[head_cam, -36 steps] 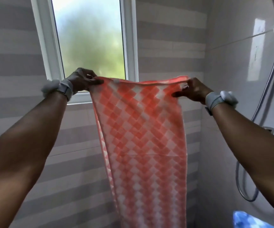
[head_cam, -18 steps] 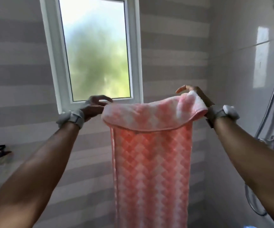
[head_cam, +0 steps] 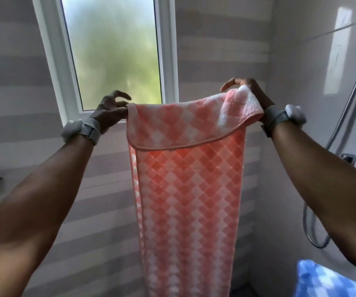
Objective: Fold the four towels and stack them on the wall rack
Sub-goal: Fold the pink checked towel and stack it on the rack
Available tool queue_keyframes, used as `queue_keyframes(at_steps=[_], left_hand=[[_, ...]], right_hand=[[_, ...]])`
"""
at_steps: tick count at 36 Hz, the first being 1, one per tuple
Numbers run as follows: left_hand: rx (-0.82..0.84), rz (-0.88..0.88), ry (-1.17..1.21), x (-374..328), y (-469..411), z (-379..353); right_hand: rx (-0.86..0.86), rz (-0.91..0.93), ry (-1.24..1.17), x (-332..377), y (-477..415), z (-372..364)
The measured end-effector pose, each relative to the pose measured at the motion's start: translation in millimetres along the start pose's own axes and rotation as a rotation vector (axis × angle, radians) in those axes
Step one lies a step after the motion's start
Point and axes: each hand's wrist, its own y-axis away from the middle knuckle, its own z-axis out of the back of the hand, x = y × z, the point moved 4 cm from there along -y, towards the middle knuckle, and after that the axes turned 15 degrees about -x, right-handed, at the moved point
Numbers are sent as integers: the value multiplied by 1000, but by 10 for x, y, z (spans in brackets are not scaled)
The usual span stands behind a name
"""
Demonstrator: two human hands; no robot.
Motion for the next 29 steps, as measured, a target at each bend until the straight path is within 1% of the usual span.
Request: queue_keyframes(at_steps=[3,5,7,8,10,12,16,20,24,29], left_hand=[[13,3,-46,94,66,-46],[-23,19,-64,126,64,-60],[-91,22,-82,120,54,-66],[-112,17,-85,115,48,-77],[-110,4,-95,93,52,-121],[-98,1,-107,108,45,-171],[-53,-18,-130,117,15,-217],[43,-34,-197,93,-28,-184],[155,1,-218,67,-62,-146],[222,-15,-235,58,-111,-79]], right_hand=[[13,-105,-97,-82,66,36],[27,-127,-126,-132,40,66],[51,-104,-72,-158,16,52],[34,-103,-25,-191,-9,51],[-30,-169,12,-289,-68,72],[-88,-190,45,-367,-112,107],[-113,-130,116,-432,-101,148],[-107,15,234,-471,-108,214],[-105,32,247,-535,-134,238],[-72,73,262,-526,-123,215]])
